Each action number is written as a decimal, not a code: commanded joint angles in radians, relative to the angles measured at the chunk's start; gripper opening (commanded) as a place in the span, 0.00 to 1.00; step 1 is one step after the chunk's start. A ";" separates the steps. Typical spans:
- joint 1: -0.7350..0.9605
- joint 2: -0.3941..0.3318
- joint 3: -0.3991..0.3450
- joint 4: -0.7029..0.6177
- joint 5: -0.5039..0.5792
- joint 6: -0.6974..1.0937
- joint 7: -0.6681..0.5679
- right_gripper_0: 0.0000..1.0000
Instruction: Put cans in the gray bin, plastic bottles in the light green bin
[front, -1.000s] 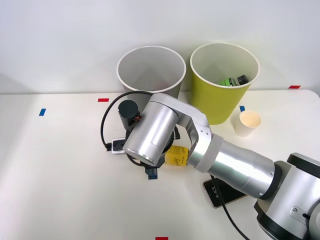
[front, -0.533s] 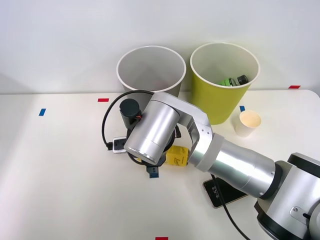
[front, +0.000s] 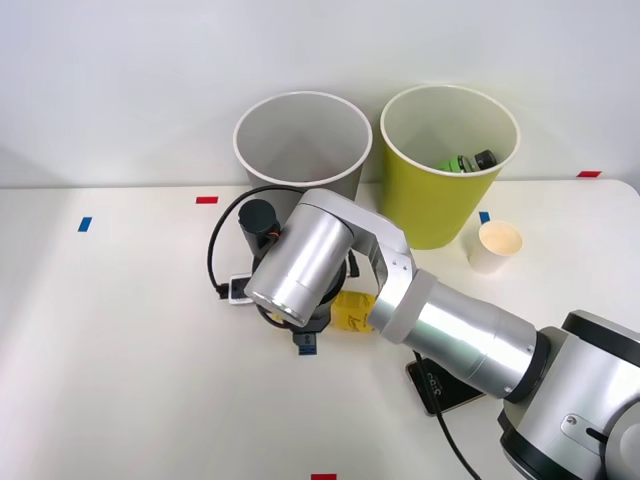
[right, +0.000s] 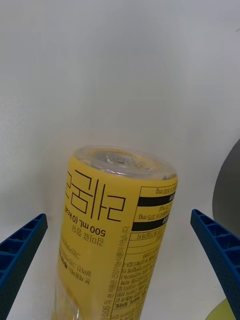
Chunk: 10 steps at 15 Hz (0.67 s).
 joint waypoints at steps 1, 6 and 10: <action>0.001 -0.002 0.000 0.001 0.000 0.000 0.014 1.00; 0.007 -0.004 0.000 0.001 0.000 0.000 0.028 1.00; 0.026 -0.001 0.000 0.001 0.009 -0.016 0.030 1.00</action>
